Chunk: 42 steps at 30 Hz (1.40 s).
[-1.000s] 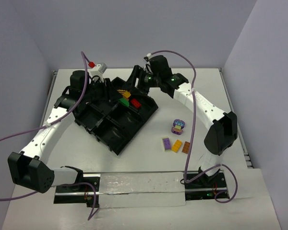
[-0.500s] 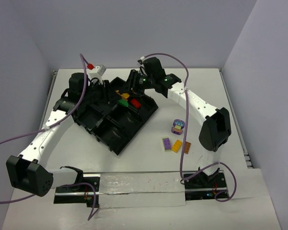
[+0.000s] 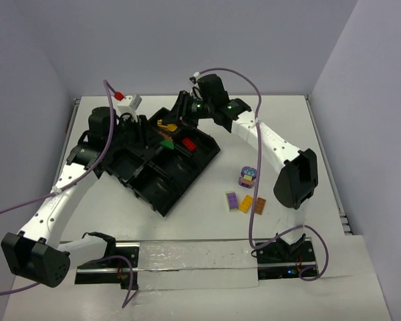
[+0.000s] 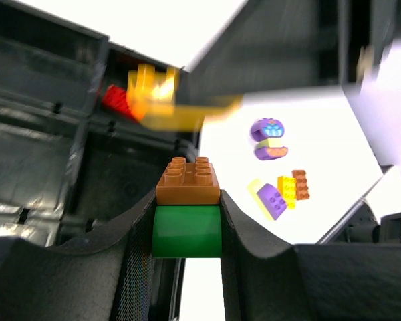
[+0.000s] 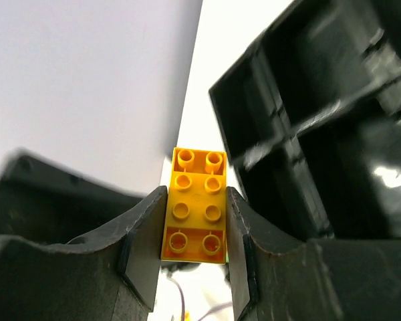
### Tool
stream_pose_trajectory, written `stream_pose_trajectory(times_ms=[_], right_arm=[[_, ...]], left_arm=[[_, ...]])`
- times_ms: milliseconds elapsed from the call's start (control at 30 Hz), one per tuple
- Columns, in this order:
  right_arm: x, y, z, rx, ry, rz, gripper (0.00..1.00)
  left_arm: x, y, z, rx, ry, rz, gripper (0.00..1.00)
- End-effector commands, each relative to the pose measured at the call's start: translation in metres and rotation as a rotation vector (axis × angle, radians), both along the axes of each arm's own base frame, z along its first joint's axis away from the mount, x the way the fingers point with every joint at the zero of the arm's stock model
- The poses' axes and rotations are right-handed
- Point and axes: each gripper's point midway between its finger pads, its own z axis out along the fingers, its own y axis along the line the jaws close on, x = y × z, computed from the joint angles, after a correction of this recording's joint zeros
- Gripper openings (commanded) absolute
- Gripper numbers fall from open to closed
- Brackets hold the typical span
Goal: Sort the legos into containers by color
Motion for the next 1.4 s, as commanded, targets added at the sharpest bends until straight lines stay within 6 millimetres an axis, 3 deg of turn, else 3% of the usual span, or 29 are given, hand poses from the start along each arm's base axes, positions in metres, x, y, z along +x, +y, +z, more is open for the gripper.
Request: stream_pose_trajectory(times_ms=[0,300,400,567,700,833,1000,1167,1200,1367], right_arm=[[0.043,-0.006,0.008,-0.026,-0.078,-0.103,0.0],[0.077,0.009,-0.008,-0.049,-0.074,-0.134,0.0],[0.094,0.01,-0.015,-0.09,-0.108,-0.171,0.0],[0.117,0.013,-0.038,-0.121,-0.164,-0.22,0.0],[0.133,0.024,-0.045,-0.095,-0.212,-0.25,0.0],[0.149,0.036,-0.054,-0.105,-0.244,-0.277,0.0],[0.163,0.039,-0.085,-0.148,-0.22,-0.311,0.04],[0.164,0.042,-0.105,-0.18,-0.213,-0.297,0.23],[0.164,0.042,-0.106,-0.186,-0.21,-0.295,0.41],[0.162,0.045,-0.09,-0.163,-0.243,-0.279,0.75]], left_arm=[[-0.002,0.016,0.003,0.033,0.005,0.06,0.0],[0.016,0.042,-0.013,0.062,0.065,0.233,0.0],[0.029,0.063,-0.022,0.084,0.096,0.385,0.0],[0.037,0.082,-0.016,0.1,0.082,0.501,0.0],[0.044,0.104,-0.016,0.152,0.082,0.589,0.0],[0.046,0.103,-0.012,0.141,0.08,0.579,0.0],[0.047,0.102,-0.007,0.141,0.066,0.568,0.0],[0.05,0.103,0.0,0.17,0.044,0.551,0.0],[0.05,0.103,0.001,0.17,0.042,0.551,0.0],[0.057,0.097,0.007,0.166,0.038,0.526,0.0]])
